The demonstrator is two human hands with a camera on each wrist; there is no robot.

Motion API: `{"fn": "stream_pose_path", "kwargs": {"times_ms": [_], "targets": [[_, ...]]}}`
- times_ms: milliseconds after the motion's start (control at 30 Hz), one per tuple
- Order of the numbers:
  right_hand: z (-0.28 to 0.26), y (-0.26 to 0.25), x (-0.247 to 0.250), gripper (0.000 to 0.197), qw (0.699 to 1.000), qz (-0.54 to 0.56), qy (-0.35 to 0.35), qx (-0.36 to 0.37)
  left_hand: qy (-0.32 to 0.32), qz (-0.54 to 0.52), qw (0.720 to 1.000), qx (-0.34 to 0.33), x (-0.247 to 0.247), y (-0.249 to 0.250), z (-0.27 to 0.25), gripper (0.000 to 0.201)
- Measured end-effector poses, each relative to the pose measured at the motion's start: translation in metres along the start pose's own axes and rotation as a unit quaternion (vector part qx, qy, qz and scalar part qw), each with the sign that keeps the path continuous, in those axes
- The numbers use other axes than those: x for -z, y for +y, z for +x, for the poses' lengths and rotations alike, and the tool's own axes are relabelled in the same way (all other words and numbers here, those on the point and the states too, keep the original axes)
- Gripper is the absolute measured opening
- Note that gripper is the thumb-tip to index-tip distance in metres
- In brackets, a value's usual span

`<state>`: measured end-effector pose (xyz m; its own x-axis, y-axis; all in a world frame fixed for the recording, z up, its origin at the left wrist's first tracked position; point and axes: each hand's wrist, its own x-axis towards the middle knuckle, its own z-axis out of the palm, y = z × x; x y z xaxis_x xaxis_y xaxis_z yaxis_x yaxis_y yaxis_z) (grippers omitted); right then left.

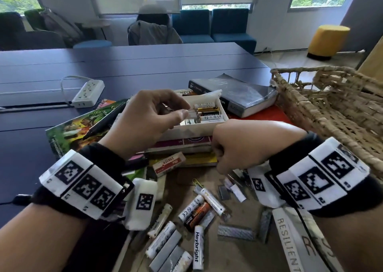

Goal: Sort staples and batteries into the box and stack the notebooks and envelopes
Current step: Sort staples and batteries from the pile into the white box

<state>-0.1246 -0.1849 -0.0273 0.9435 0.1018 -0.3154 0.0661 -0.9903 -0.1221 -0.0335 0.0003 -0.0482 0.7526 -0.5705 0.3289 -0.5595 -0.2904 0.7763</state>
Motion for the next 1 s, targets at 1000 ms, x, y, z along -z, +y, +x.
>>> {"fn": "stream_pose_path", "kwargs": {"times_ms": [1000], "targets": [[0.025, 0.004, 0.005, 0.031, 0.848, 0.46, 0.262, -0.022, -0.124, -0.027, 0.992, -0.025, -0.003, 0.01, -0.002, 0.017]]}}
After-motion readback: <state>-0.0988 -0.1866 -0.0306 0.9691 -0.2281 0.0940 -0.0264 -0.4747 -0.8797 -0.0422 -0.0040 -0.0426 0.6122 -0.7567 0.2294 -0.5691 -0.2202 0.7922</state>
